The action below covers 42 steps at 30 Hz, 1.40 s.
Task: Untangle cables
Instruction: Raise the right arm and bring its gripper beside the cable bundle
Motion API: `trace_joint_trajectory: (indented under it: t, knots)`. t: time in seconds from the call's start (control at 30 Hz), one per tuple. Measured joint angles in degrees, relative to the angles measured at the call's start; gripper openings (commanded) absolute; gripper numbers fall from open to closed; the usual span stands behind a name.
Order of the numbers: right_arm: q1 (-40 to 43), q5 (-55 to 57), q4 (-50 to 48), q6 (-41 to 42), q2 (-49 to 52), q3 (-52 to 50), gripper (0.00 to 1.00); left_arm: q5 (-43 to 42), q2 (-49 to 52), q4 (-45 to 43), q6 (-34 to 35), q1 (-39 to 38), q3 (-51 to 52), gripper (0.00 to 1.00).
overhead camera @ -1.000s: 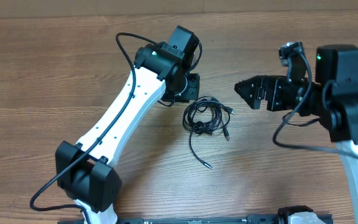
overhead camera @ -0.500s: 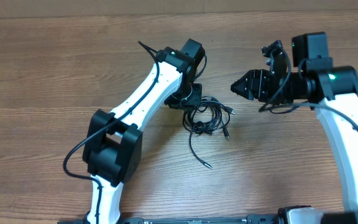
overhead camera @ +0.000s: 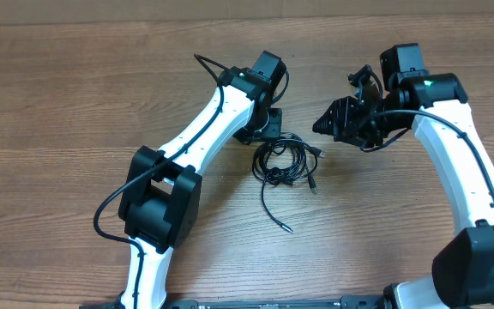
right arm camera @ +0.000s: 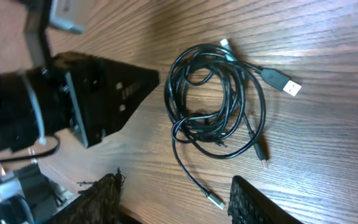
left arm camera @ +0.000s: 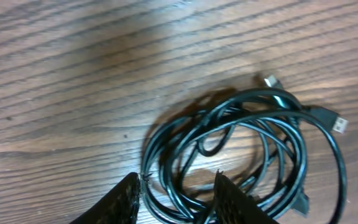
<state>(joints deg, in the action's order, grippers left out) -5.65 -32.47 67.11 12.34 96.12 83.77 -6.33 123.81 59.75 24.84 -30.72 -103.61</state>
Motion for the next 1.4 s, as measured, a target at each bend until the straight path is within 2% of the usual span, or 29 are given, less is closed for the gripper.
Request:
trace_joint_trajectory:
  t: [0.17,0.4,0.7,0.77,0.83,0.97,1.1,1.3,1.4]
  knots:
    - [0.0,2.9,-0.6,3.8,1.2,-1.7,0.53,1.1,0.2,0.0,-0.1,0.0,0.0,0.34]
    - [0.0,7.3,-0.9,8.7,1.8,-5.4,0.50,1.4,3.0,-1.7,-2.5,-0.1,0.0,0.23]
    - [-0.7,10.9,-4.1,14.8,1.8,-6.4,0.45,1.5,4.9,-3.8,-3.0,-0.1,0.0,0.25]
    - [-1.6,11.8,-4.6,15.3,1.8,-6.4,0.45,1.5,4.9,-3.8,-3.0,-0.1,0.0,0.13]
    - [-2.5,12.4,-4.6,15.6,1.8,-6.4,0.45,1.5,4.9,-3.4,-3.2,-0.1,0.0,0.10]
    - [-4.2,13.1,-4.5,16.2,1.8,-6.4,0.45,0.3,4.9,-2.6,-5.9,-0.1,0.0,0.16]
    - [-6.1,14.5,-4.5,17.7,1.8,-6.4,0.45,-1.1,4.9,-2.8,-8.9,-0.1,0.0,0.29]
    - [-9.3,18.4,-5.4,19.4,1.8,-6.4,0.47,-1.8,4.9,-2.5,-10.3,-0.1,0.0,0.34]
    - [-9.9,19.7,-6.1,20.8,1.8,-6.4,0.69,-1.8,4.9,-2.3,-10.4,-0.1,0.0,0.35]
